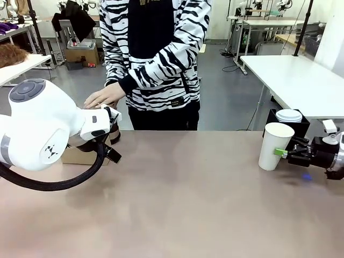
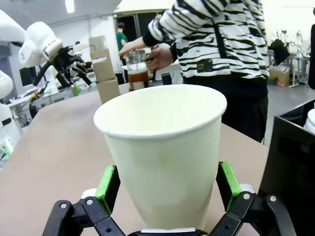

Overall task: Pour a drink into a cup and package it in a carrier.
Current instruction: Pick up the 600 ml Paper Cup and place it in the middle top area of the table.

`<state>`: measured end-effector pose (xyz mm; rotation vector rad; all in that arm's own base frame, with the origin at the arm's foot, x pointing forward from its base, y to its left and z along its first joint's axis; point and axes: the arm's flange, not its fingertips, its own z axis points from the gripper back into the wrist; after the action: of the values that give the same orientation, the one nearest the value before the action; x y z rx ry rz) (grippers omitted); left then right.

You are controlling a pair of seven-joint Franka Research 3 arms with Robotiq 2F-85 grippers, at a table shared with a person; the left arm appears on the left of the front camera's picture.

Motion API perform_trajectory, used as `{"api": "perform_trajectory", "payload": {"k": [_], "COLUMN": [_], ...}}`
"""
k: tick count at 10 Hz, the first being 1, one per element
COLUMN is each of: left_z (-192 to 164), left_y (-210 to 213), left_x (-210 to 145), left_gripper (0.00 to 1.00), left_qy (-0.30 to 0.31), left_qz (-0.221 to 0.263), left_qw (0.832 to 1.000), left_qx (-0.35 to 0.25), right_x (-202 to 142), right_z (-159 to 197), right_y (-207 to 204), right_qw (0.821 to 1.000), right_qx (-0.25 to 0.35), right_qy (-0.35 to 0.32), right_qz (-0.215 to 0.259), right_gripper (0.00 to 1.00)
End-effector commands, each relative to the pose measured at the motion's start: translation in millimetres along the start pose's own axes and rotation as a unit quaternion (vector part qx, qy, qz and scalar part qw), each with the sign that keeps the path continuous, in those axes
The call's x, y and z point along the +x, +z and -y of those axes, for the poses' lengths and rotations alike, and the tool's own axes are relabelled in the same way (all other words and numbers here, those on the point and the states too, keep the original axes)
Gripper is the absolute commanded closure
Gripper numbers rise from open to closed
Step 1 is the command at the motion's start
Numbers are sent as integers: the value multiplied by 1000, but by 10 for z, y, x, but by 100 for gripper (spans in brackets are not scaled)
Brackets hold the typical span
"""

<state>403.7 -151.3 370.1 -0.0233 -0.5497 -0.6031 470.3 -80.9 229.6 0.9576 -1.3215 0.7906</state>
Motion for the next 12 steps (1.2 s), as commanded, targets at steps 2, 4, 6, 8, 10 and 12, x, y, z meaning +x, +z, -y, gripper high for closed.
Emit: {"api": "perform_trajectory", "payload": {"k": [2,4,6,8,10,12], "left_z": [3,3,3,3,3,3], "left_y": [3,3,3,3,3,3], "left_x": [1,1,1,1,1,1], "left_gripper": [0,0,0,0,0,0], "left_qy": [0,0,0,0,0,0], "left_qz": [1,1,1,1,1,1], "left_qw": [1000,1000,1000,1000,1000,1000], "left_qx": [-1,-1,-1,-1,-1,-1], "right_x": [42,54,36,12,12,1], "right_z": [96,110,102,52,52,57], "right_y": [-269,-340,-317,-289,-289,-265], "right_qw": [1000,1000,999,1000,1000,1000], "right_qx": [3,1,2,16,16,14], "right_qy": [-24,-29,-33,-21,-21,-22], "right_qz": [-12,-9,-3,-10,-10,-10], "right_gripper": [0,0,20,20,20,20]}}
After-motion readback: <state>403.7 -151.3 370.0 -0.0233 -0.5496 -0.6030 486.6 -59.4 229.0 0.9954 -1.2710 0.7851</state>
